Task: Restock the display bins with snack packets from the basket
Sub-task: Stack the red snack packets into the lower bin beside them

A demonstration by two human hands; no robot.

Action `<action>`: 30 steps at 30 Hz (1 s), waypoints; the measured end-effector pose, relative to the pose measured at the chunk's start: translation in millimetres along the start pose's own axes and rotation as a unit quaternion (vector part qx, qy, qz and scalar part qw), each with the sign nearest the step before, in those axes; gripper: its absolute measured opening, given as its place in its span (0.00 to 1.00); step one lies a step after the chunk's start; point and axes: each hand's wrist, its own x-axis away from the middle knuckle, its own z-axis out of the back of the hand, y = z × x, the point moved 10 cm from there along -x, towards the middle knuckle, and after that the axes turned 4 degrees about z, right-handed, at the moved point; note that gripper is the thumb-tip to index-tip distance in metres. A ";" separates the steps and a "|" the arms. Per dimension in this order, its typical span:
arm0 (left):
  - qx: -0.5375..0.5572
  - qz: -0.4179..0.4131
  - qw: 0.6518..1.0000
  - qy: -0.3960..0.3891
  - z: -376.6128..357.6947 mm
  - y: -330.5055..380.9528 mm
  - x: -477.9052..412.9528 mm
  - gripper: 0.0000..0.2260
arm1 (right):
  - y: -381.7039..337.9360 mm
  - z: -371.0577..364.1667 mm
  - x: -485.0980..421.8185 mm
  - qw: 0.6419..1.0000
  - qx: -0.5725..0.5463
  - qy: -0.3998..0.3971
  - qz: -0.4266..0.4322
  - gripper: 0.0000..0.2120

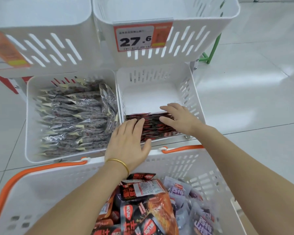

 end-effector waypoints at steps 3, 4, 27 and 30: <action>-0.017 0.004 1.000 -0.009 0.7 0.7 0.9 0.32 | -25.3 34.1 39.7 0.993 -0.061 0.093 0.023 0.23; -0.031 0.006 0.999 -0.010 0.3 1.1 0.1 0.30 | -36.3 44.3 61.1 0.986 -0.098 0.129 0.027 0.21; 0.160 0.023 0.986 0.049 63.2 -21.5 174.7 0.22 | -94.6 -112.2 262.1 0.988 -0.152 0.011 -0.010 0.50; 0.177 0.020 0.983 0.043 62.3 -17.8 180.0 0.21 | -91.3 -100.2 262.0 0.974 -0.221 0.044 -0.025 0.45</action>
